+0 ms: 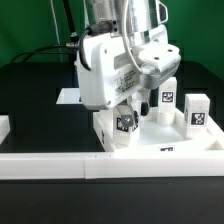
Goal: Assemble square table
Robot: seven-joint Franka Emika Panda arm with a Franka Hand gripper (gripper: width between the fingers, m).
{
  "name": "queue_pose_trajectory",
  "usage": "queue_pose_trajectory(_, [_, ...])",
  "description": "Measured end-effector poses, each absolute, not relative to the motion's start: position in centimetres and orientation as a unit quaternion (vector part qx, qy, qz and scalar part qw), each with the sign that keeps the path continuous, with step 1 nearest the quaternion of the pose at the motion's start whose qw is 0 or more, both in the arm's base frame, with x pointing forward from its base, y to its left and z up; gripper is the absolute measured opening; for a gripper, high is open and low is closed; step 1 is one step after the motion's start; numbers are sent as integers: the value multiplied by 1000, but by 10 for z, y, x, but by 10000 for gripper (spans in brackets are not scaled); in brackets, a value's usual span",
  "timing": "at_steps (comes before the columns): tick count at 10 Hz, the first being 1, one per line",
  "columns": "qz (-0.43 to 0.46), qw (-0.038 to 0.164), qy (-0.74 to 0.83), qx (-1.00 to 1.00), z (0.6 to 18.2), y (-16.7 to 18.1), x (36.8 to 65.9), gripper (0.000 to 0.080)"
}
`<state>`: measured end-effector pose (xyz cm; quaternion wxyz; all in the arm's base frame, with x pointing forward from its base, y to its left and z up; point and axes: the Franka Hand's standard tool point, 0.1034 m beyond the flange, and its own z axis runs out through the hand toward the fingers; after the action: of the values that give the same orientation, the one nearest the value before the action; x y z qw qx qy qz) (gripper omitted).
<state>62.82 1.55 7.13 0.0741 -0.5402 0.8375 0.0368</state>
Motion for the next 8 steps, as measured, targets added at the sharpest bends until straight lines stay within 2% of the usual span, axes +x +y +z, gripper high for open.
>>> queue_pose_trajectory(1, [35, 75, 799, -595, 73, 14, 624, 520])
queue_pose_trajectory(2, [35, 75, 752, -654, 75, 14, 621, 520])
queue_pose_trajectory(3, [33, 76, 695, -714, 76, 14, 617, 621])
queue_pose_trajectory(8, [21, 78, 522, -849, 70, 14, 608, 649])
